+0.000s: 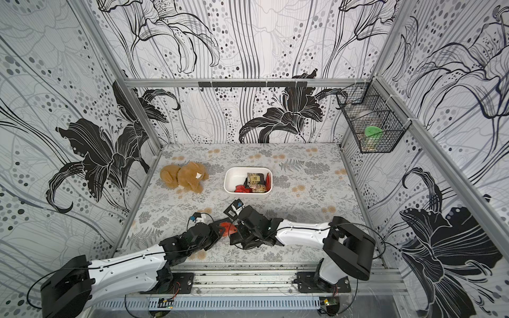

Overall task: Put the tea bags into the storage box
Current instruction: Pick up the tea bag from the center of the board, then place the tea bag in the storage box.

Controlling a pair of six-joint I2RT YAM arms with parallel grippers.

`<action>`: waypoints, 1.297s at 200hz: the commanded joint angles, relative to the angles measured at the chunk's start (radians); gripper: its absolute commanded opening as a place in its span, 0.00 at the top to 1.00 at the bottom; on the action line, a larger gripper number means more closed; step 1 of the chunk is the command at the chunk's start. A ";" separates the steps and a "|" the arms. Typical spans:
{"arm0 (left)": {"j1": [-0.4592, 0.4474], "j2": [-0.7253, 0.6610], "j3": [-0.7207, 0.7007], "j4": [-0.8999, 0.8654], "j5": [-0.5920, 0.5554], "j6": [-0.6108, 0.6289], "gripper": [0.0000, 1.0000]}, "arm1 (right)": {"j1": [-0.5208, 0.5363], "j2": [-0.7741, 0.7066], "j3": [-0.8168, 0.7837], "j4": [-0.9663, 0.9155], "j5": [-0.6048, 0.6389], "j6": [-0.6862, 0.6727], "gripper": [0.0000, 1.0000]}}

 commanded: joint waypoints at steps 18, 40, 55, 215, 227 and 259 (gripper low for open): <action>-0.004 -0.071 0.231 -0.432 -0.179 0.194 1.00 | -0.190 -0.191 -0.147 0.034 0.101 0.172 0.73; -0.002 -0.032 0.381 -0.503 -0.240 0.291 1.00 | -0.303 -0.265 -0.208 0.053 0.004 0.219 0.63; -0.002 0.043 0.494 -0.500 -0.269 0.369 1.00 | -0.357 -0.286 -0.231 0.066 -0.064 0.238 0.61; 0.284 1.065 1.324 -0.293 0.151 0.613 1.00 | -0.648 -0.271 -0.341 0.273 -0.488 0.304 0.63; 0.296 1.066 1.311 -0.274 0.154 0.613 1.00 | -0.648 -0.278 -0.348 0.280 -0.494 0.303 0.63; 0.330 1.076 1.295 -0.274 0.172 0.619 1.00 | -0.649 -0.265 -0.345 0.296 -0.518 0.299 0.63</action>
